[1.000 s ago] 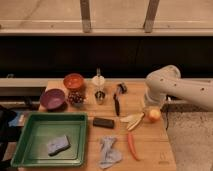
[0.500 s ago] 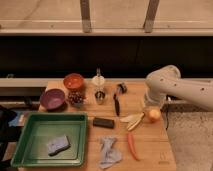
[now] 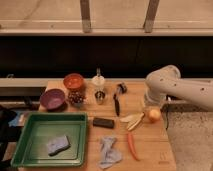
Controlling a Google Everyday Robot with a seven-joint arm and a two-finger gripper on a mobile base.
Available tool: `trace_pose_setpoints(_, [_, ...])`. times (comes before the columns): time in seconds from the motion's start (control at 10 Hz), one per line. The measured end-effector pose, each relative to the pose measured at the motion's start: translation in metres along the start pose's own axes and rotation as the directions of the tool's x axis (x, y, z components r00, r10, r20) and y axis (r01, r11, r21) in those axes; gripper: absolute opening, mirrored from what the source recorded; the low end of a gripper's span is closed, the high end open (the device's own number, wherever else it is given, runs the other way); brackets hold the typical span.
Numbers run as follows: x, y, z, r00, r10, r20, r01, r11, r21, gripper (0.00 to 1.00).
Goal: Stack bowls on top of each other
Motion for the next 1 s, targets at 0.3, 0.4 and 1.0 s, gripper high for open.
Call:
trace_pose_setpoints(0.3, [-0.02,0.003,0.004,0.999,0.024,0.034,-0.024,1.0,-0.019,0.68])
trace_pose_setpoints(0.4, [-0.025,0.002,0.005,0.998,0.031,0.06,-0.03,0.999,-0.019,0.68])
trace_pose_setpoints(1.0, [-0.099,0.073,-0.03,0.961,-0.119,0.249,0.129,0.991,-0.025,0.68])
